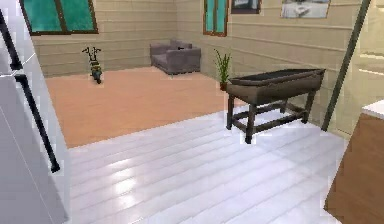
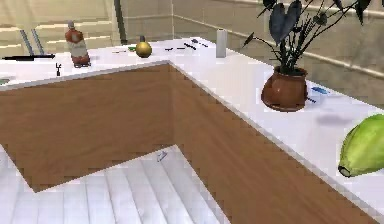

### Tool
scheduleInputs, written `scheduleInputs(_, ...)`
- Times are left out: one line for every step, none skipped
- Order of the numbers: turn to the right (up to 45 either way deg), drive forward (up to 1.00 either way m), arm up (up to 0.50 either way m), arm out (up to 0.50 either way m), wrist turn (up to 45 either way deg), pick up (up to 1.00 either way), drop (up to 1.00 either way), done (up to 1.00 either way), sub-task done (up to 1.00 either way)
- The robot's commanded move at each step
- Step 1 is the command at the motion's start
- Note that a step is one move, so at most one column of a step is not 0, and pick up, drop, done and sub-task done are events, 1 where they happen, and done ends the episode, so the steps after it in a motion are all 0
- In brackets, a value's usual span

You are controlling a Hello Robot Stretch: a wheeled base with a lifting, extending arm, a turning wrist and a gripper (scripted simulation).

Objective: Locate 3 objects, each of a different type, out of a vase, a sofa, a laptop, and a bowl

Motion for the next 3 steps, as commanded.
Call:
scheduleInputs(0.0, 1.00, 0.00, 0.00, 0.0, 0.00, 0.00, 0.00, 0.00)
scheduleInputs(-12.0, 0.00, 0.00, 0.00, 0.0, 0.00, 0.00, 0.00, 0.00)
scheduleInputs(0.0, 1.00, 0.00, 0.00, 0.0, 0.00, 0.00, 0.00, 0.00)
